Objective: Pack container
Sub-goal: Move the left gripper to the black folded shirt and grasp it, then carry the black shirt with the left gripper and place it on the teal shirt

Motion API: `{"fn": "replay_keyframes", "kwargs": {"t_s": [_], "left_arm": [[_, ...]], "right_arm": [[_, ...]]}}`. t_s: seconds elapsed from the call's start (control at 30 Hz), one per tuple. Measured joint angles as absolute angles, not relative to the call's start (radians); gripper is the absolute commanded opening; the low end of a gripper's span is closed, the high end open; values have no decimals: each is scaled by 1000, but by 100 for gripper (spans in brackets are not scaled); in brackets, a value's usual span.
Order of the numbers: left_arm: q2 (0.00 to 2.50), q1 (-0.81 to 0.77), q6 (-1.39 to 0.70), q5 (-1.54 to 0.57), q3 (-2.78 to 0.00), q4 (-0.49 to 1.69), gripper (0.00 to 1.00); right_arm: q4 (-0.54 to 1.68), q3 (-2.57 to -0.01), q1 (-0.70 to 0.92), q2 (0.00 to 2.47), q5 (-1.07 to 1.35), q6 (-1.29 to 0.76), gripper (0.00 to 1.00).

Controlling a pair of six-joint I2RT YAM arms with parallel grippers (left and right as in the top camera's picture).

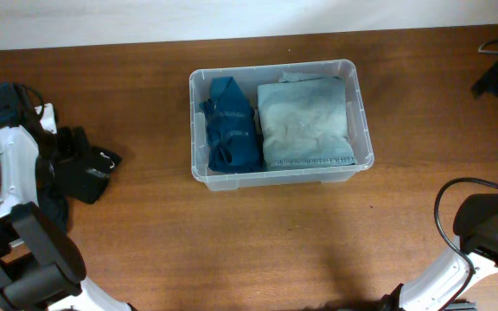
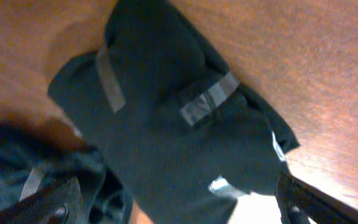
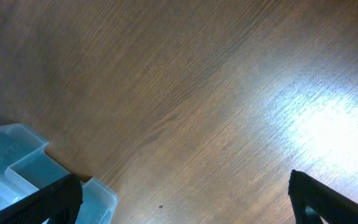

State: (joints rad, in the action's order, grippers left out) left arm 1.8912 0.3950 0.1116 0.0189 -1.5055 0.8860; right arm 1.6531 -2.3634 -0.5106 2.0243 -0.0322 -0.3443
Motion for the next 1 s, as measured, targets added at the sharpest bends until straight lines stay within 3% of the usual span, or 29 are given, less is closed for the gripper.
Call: {"fn": "replay_keyframes", "kwargs": {"t_s": [0.4, 0.43, 0.5, 0.53, 0.63, 1.0], "left_arm": [[1928, 395, 236, 0, -1389, 692, 97], [1942, 395, 239, -6, -1389, 691, 89], [1976, 395, 245, -19, -1389, 690, 56], [1988, 395, 243, -23, -1389, 690, 32], [1998, 397, 241, -27, -1391, 692, 2], [1998, 397, 144, -84, -1475, 882, 1]], "right_arm": [[1654, -2363, -511, 2024, -32, -345, 98], [1653, -2363, -511, 2024, -32, -345, 98], [1654, -2363, -511, 2024, -33, -345, 98], [1653, -2363, -511, 2024, -32, -344, 99], [1653, -2363, -511, 2024, -33, -345, 98], [1653, -2363, -511, 2024, -33, -345, 99]]}}
